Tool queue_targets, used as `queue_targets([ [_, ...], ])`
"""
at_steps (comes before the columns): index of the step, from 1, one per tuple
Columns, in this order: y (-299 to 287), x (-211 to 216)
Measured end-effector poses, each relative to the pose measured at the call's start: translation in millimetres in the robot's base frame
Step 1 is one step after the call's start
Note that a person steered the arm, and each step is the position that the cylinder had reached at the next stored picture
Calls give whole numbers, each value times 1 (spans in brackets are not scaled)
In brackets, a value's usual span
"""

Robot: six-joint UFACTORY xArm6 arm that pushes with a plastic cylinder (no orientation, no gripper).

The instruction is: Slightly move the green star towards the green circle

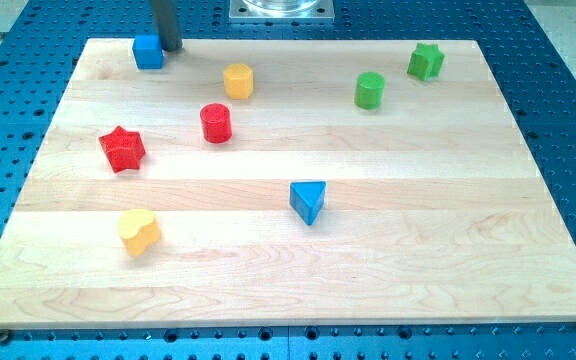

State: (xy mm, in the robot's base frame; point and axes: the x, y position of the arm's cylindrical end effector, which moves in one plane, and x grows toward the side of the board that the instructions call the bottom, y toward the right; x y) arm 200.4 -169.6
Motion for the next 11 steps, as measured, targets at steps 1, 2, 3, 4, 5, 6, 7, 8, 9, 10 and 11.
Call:
queue_targets([
  [1,0,4],
  [2,0,4],
  [3,20,0],
  [4,90,-2],
  [5,160,-1],
  [6,229,5],
  [7,318,10],
  [8,401,16],
  [9,447,19],
  [10,451,45],
  [11,416,55],
])
